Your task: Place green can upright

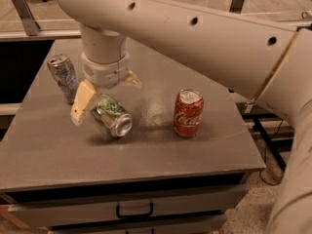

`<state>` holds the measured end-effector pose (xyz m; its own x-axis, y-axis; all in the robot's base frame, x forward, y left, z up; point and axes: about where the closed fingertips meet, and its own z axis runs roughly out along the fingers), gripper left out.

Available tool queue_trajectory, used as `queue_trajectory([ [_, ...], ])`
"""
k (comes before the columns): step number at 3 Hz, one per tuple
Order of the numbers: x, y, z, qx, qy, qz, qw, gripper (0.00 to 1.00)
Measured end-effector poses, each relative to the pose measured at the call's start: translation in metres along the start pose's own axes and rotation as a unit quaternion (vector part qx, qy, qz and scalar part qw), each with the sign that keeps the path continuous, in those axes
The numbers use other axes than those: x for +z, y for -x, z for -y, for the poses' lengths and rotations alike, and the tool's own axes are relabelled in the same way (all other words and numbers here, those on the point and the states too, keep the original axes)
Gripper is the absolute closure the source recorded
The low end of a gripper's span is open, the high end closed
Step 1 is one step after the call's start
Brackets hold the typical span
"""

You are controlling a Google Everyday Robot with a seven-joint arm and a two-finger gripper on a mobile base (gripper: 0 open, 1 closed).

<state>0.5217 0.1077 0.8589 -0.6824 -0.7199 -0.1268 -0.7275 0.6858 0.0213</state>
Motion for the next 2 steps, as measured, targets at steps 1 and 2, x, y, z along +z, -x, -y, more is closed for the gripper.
queue_trajectory([
  [1, 0.0135, -0.0001, -0.0017, 0.006, -0.001, -0.009, 0.9999, 0.19],
  [2, 0.0216, -0.0021, -0.0041, 0.003, -0.006, -0.016, 0.9999, 0.41],
])
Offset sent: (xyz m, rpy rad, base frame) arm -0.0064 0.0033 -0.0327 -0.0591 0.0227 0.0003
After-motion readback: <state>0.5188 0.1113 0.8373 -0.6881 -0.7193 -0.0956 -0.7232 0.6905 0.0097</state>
